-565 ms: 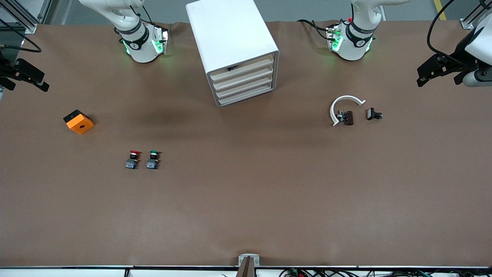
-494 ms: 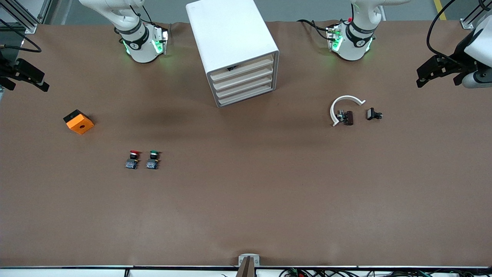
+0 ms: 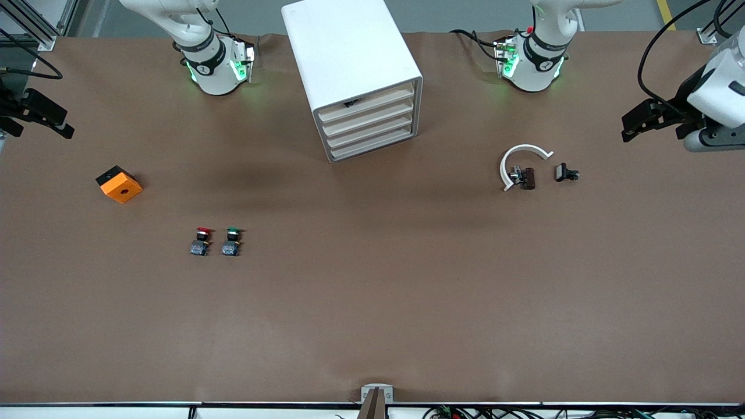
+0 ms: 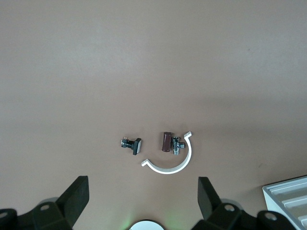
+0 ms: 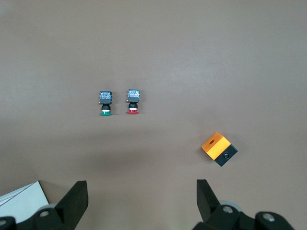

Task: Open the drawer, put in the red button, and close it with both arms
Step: 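Raise the left gripper from rest toward the white drawer cabinet, then move the left gripper to the cabinet's lowest drawer front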

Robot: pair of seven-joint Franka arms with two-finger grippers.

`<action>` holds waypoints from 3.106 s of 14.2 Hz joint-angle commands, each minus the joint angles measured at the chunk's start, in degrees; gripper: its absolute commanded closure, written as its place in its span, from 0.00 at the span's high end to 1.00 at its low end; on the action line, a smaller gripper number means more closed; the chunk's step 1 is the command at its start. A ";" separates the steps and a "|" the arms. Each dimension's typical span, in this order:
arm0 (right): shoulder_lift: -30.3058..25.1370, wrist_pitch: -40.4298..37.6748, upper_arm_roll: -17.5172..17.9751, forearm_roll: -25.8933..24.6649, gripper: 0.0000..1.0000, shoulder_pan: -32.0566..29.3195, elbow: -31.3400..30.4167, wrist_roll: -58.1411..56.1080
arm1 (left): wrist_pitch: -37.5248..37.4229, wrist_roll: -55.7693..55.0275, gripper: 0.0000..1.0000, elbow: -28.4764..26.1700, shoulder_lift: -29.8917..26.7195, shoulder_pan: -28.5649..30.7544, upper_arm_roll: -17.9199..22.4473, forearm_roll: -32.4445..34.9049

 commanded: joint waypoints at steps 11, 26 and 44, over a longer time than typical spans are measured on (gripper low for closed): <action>-0.87 -1.25 0.34 -0.16 1.00 -0.01 -0.07 0.69 | 3.07 -21.00 1.00 1.97 8.44 -2.08 -9.63 -5.03; -0.87 -0.72 0.43 -3.06 1.00 0.96 -0.24 1.56 | 8.35 -44.73 1.00 9.52 23.02 -12.79 -12.28 -4.15; -0.87 -1.16 -0.01 -2.89 1.00 1.57 -0.24 3.15 | 21.18 -66.10 1.00 11.81 32.79 -25.02 -11.93 -1.95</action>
